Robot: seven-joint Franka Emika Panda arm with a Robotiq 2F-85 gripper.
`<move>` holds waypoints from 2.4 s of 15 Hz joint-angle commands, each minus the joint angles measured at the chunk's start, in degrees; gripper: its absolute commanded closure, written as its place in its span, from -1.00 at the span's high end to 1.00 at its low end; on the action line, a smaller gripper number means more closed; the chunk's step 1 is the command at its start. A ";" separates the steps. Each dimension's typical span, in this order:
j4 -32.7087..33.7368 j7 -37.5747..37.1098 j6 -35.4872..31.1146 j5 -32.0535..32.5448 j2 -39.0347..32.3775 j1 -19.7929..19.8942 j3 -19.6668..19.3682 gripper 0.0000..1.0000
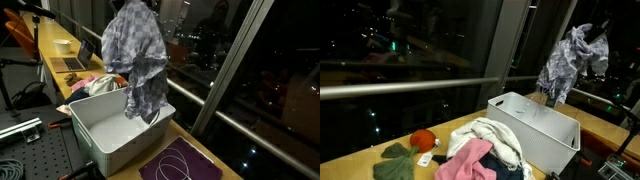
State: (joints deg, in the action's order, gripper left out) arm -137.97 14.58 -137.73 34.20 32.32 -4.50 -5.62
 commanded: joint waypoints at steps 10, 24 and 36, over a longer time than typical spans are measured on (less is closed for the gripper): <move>-2.30 1.45 -6.02 -6.76 -6.58 -1.03 7.77 -1.00; -0.08 -7.30 -9.36 -6.14 -16.80 -4.68 19.29 1.00; 23.31 -17.61 -6.50 5.18 -49.17 -13.25 23.98 1.00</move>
State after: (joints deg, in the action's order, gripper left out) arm -121.58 -3.98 -146.19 38.14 -9.37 -14.95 21.02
